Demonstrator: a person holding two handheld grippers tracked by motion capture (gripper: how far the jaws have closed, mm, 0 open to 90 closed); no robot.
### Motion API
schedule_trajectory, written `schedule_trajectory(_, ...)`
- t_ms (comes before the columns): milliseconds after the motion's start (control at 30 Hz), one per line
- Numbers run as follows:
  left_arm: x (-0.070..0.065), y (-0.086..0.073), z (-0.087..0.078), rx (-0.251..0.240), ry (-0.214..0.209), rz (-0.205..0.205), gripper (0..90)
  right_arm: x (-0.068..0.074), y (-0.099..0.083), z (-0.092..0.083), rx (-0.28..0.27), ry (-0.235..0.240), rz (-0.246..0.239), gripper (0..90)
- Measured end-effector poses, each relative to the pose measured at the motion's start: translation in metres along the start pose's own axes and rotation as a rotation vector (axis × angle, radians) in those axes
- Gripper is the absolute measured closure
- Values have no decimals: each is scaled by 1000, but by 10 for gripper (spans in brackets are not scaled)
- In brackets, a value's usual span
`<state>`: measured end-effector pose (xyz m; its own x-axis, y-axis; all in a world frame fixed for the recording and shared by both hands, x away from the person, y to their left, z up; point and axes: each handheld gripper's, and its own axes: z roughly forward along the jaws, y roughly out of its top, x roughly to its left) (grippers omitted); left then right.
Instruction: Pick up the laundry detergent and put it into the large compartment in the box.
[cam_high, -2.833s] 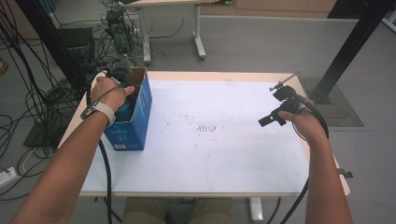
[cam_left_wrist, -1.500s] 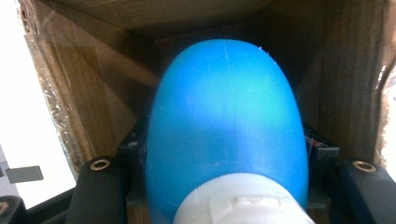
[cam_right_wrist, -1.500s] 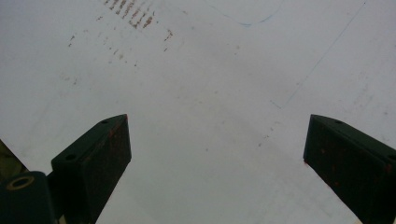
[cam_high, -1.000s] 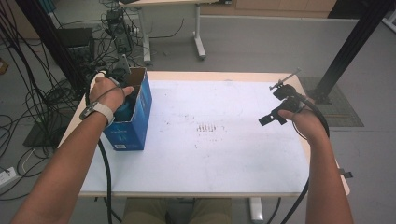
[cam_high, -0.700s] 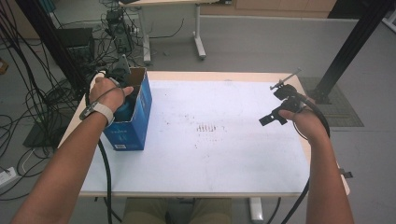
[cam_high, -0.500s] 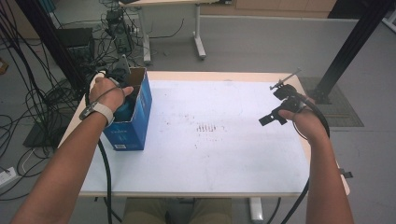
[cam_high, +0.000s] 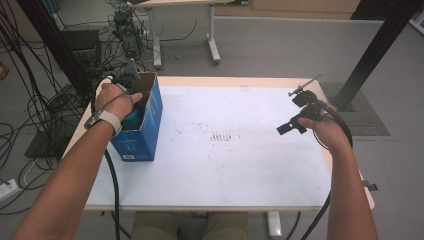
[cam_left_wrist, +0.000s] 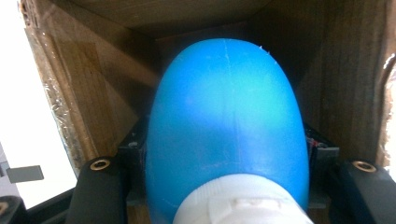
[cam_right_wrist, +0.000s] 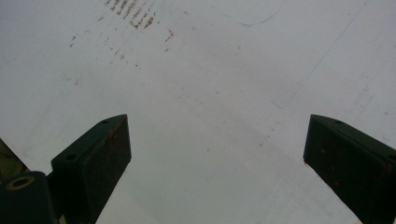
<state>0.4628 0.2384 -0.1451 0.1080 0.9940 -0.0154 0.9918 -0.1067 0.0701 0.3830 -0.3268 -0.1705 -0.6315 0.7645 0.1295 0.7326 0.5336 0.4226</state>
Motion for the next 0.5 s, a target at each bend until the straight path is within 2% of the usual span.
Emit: schedule_trajectory(500, 0, 0, 0, -2, 1, -1, 372, 0, 0, 0, 1, 0, 1, 74)
